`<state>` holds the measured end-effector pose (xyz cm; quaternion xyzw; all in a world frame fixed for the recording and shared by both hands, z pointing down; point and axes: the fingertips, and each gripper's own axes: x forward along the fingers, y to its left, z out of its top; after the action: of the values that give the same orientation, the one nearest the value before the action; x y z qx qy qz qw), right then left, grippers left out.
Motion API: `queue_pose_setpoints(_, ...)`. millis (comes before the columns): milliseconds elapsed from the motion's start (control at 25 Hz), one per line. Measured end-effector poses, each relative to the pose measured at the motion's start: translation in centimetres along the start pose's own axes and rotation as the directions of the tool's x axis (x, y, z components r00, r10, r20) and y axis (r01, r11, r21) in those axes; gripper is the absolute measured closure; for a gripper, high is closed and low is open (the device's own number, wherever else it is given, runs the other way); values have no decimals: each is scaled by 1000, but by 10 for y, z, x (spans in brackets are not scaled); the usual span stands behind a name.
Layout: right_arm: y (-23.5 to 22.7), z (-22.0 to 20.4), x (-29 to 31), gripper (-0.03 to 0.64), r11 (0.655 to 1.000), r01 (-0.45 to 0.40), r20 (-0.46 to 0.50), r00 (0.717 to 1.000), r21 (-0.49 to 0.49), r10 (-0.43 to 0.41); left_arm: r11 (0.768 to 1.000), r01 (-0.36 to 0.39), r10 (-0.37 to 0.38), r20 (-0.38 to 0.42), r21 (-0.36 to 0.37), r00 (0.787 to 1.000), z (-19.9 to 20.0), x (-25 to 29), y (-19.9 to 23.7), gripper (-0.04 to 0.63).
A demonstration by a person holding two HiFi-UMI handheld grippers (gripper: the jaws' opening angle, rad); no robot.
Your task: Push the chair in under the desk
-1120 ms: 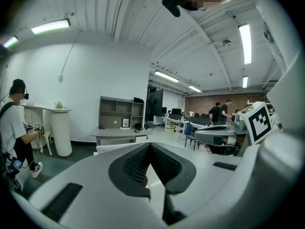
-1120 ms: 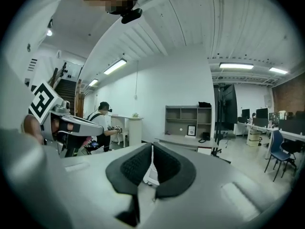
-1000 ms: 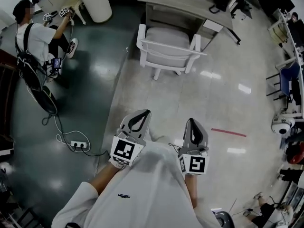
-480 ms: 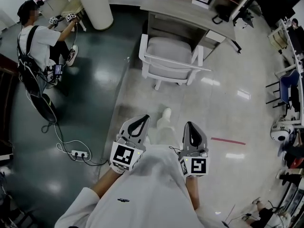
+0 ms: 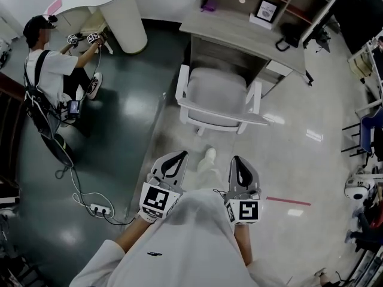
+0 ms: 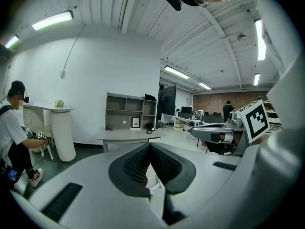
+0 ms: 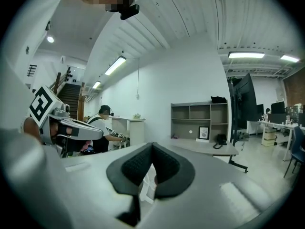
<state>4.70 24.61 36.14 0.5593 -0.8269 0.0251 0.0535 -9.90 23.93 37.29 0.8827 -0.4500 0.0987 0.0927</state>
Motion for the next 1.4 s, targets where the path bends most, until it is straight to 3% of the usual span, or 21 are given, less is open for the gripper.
queue_pose_setpoints(360, -112, 31, 119, 604, 996, -89, 9, 996, -26, 89, 997, -82, 82, -26, -4, 996, 58, 138, 35, 588)
queue_pose_setpoints(560, -147, 37, 165, 604, 993, -118, 25, 993, -10, 118, 995, -98, 98, -60, 6, 993, 75, 195, 48, 588)
queue_pose_setpoints(800, -165, 35, 197, 604, 986, -168, 20, 986, -2, 168, 995, -82, 85, -68, 55, 994, 90, 236, 54, 588)
queue_pose_setpoints(1120, -159, 42, 231, 604, 984, -178, -1, 984, -32, 178, 997, -65, 68, -103, 29, 992, 82, 242, 81, 588)
queue_pose_setpoints(1240, -162, 41, 234, 604, 986, -163, -31, 986, -25, 162, 999, -18, 22, -113, 33, 993, 83, 251, 88, 588)
queue_pose_setpoints(1400, -163, 37, 229, 604, 984, -178, -69, 982, -11, 176, 993, 70, -58, -123, 90, 991, 91, 262, 84, 588)
